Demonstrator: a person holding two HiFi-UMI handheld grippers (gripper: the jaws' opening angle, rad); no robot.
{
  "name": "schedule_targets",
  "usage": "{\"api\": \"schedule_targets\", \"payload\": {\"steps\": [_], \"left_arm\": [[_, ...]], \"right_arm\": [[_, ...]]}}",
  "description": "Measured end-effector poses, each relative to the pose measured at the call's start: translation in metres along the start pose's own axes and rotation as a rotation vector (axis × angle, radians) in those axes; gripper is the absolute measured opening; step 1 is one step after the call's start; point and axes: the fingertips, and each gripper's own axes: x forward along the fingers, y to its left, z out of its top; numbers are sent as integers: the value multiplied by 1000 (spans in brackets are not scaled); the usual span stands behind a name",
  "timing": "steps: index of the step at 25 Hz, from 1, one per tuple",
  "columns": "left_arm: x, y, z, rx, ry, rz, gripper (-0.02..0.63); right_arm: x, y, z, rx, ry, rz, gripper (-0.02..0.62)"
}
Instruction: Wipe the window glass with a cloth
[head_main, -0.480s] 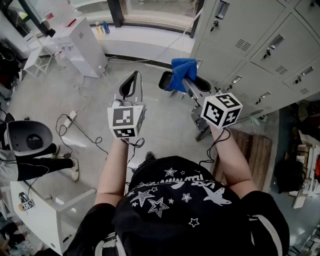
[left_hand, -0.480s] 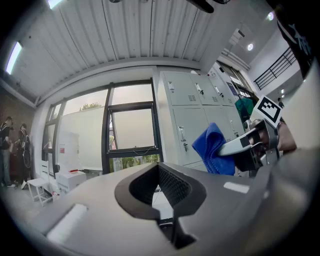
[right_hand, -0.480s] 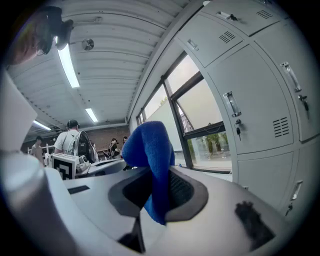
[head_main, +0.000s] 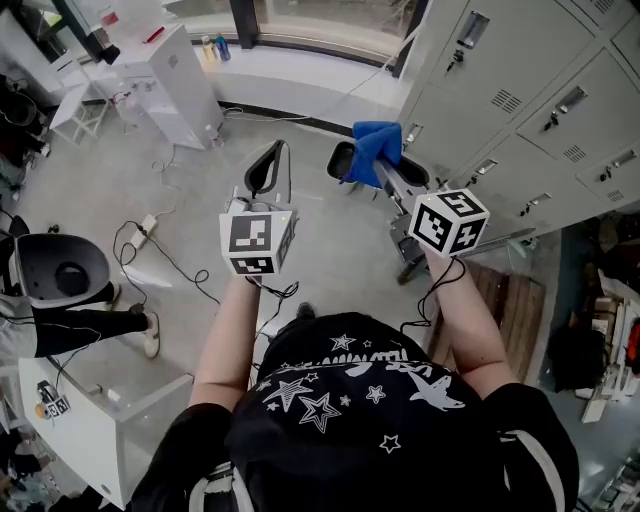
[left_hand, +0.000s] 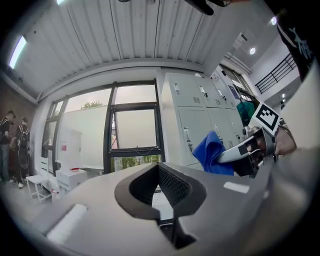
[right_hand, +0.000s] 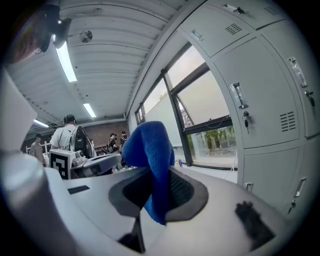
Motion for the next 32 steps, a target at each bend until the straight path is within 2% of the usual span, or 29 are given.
{"api": "schedule_targets", "payload": {"steps": [5,8,11,14,19,23,26,32], "left_arm": [[4,18,-9,-2,12,-4,3],[-1,27,-15,2,-7,-22,5],[-7,33,-19,-20,-20,-48,5],[-10,40,-25,-13,-7,-73,5],[-3,56,-39,-19,5,-54,5],[12,69,-46,-14,16,-24,5],[32,88,-46,-9,20,6,5],[97,117,-46,13,33,30,5]], "right_arm": [[25,0,-7,18,14,-38,71],[40,3,-20,6,71,-47,71],[54,12,-34,7,123,-30,72],[63,25,-39,29,114,-15,74],[77,30,-45,4,134,19,74],[101,10,-42,31,116,46,74],[130,-12,-34,-3,107,28,75],[191,-58,-7,41,71,67,75]]}}
